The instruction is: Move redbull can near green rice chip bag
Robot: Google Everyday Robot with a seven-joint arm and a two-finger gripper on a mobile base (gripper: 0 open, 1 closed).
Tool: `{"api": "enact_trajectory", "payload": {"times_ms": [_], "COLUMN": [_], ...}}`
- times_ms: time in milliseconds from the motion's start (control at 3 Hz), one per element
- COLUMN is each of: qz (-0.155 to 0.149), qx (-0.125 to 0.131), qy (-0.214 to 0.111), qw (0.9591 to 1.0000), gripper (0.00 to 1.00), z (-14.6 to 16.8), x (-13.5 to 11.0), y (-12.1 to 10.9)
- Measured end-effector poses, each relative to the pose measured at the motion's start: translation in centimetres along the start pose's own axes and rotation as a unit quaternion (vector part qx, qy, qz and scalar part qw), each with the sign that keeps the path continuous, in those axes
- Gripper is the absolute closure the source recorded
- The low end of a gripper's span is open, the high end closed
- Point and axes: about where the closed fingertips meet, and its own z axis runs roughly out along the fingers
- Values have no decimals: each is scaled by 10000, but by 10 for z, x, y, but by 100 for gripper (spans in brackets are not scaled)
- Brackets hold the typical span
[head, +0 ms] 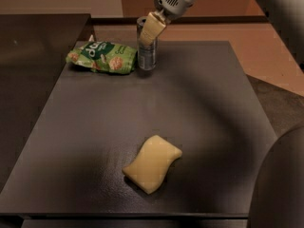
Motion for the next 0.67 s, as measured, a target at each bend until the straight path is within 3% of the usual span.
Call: {"api": "enact_trajectory", "payload": {"times_ms": [667], "qz": [-64], "qx": [-153], "qy": [209], "qw": [9996], "gripper": [100], "z": [40], "x": [-5], "y": [2]}}
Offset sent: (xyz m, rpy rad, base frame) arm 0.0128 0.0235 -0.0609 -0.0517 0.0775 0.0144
